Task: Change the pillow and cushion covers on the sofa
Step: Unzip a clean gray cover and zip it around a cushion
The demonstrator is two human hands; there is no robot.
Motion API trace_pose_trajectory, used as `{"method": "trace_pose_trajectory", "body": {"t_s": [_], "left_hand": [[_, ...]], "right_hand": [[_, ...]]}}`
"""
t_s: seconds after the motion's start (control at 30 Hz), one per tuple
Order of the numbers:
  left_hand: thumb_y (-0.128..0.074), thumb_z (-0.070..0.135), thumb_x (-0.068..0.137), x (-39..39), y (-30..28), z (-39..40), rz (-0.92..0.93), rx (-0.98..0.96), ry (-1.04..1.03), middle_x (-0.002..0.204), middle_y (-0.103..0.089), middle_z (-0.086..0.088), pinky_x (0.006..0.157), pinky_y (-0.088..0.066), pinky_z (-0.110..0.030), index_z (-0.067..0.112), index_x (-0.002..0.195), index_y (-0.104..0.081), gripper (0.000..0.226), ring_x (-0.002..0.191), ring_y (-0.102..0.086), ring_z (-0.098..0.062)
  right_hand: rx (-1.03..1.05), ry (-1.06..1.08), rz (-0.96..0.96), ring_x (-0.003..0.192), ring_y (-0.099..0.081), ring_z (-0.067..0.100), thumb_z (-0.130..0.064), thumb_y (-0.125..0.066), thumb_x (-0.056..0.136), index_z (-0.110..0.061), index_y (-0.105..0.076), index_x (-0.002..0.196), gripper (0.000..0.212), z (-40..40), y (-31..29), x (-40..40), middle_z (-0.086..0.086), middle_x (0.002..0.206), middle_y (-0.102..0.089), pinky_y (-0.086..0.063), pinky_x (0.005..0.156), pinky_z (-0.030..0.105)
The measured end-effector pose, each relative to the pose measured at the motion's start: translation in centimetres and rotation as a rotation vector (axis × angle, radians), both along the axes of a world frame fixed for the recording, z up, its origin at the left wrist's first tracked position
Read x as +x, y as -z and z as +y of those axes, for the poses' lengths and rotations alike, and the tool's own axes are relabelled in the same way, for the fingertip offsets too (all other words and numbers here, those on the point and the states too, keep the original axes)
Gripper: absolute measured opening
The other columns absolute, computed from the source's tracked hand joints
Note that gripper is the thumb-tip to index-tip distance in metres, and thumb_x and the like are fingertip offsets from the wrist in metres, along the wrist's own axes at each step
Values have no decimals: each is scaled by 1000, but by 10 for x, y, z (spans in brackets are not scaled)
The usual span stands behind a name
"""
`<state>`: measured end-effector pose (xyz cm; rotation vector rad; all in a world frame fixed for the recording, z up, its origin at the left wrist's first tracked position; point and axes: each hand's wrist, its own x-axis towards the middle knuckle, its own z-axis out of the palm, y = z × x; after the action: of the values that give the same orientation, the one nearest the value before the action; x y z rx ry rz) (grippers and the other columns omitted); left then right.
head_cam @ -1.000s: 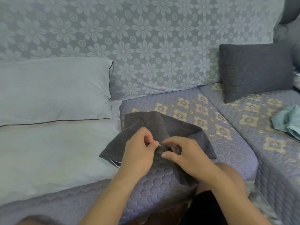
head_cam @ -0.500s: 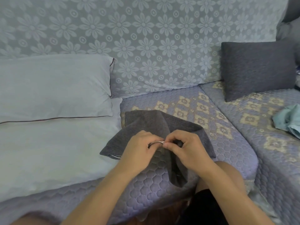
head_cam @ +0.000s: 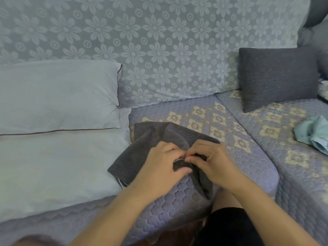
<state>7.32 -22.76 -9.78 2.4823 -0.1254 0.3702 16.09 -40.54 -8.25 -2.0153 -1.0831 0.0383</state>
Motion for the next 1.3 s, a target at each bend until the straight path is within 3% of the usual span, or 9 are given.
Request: {"method": "trace_pose_trajectory", "body": {"t_s": [0.13, 0.33, 0.47, 0.6, 0.77, 0.9, 1.03, 1.17, 1.3], "left_hand": [[-77, 30, 87, 3, 7, -13, -3, -243, -168, 84, -60, 12, 75, -48, -29, 28, 84, -75, 4, 81, -56, -6], [-67, 24, 92, -2, 18, -21, 70, -144, -196, 79, -59, 12, 70, -48, -27, 28, 86, -65, 7, 75, -56, -5], [-71, 30, 91, -14, 51, -23, 320, -337, -105, 87, -65, 17, 75, -49, -16, 38, 95, -63, 12, 84, -61, 2], [-76, 42, 84, -22, 95, -25, 376, -146, -21, 103, -54, 22, 95, -41, -21, 41, 110, -63, 29, 102, -45, 3], [-70, 29, 90, -12, 120, -47, 368, -18, -33, 100, -65, 14, 91, -43, -27, 32, 108, -69, 18, 100, -56, -9], [-66, 32, 94, -6, 135, -55, 416, -58, -34, 112, -62, 11, 98, -46, -32, 32, 130, -62, 36, 107, -56, -11], [-64, 31, 96, 1, 136, -80, 348, -67, 59, 108, -58, 12, 92, -46, -27, 30, 123, -64, 27, 105, -54, -10], [-67, 29, 95, 6, 134, -92, 309, -158, 21, 96, -59, 16, 80, -45, -20, 30, 108, -67, 13, 91, -55, -2], [-71, 39, 90, 17, 130, -104, 358, -146, -8, 96, -55, 16, 79, -44, -23, 30, 109, -63, 23, 93, -55, -5]], "right_hand": [[57, 163, 186, 71, -60, 6, -15, -72, 89, -23, -71, 89, 8, 1, 2, -11, -12, 77, -66, -47, 65, 21], [-199, 235, 221, 60, -51, 4, -24, -76, 86, -26, -64, 84, 12, -16, 13, -24, -3, 63, -56, -40, 60, 16], [45, 481, 303, 60, -50, 0, -15, -69, 91, -18, -68, 86, 6, -21, 6, -12, -6, 66, -58, -41, 58, 14], [337, 715, 370, 59, -43, 5, -14, -70, 92, -18, -69, 86, 7, -43, 4, 2, -2, 65, -50, -41, 62, 25], [454, 901, 249, 64, -44, 3, -13, -63, 96, -25, -68, 91, 14, -96, -2, 7, -7, 72, -49, -40, 65, 20], [-57, 1011, 111, 97, -57, 24, 3, -55, 90, -28, -66, 94, 32, -129, 33, 48, 11, 106, -58, -46, 84, 35], [-772, 1186, 35, 111, -48, 40, -3, -64, 82, -21, -72, 103, 29, -182, 78, 31, 17, 120, -56, -35, 91, 39], [-484, 620, 44, 105, -53, 22, -8, -71, 86, -21, -74, 97, 18, -145, 80, 12, 0, 106, -65, -36, 89, 29], [-760, 220, -59, 114, -46, 16, -37, -70, 87, -31, -68, 119, 33, -106, 93, 6, -12, 117, -61, -39, 102, 33]]}}
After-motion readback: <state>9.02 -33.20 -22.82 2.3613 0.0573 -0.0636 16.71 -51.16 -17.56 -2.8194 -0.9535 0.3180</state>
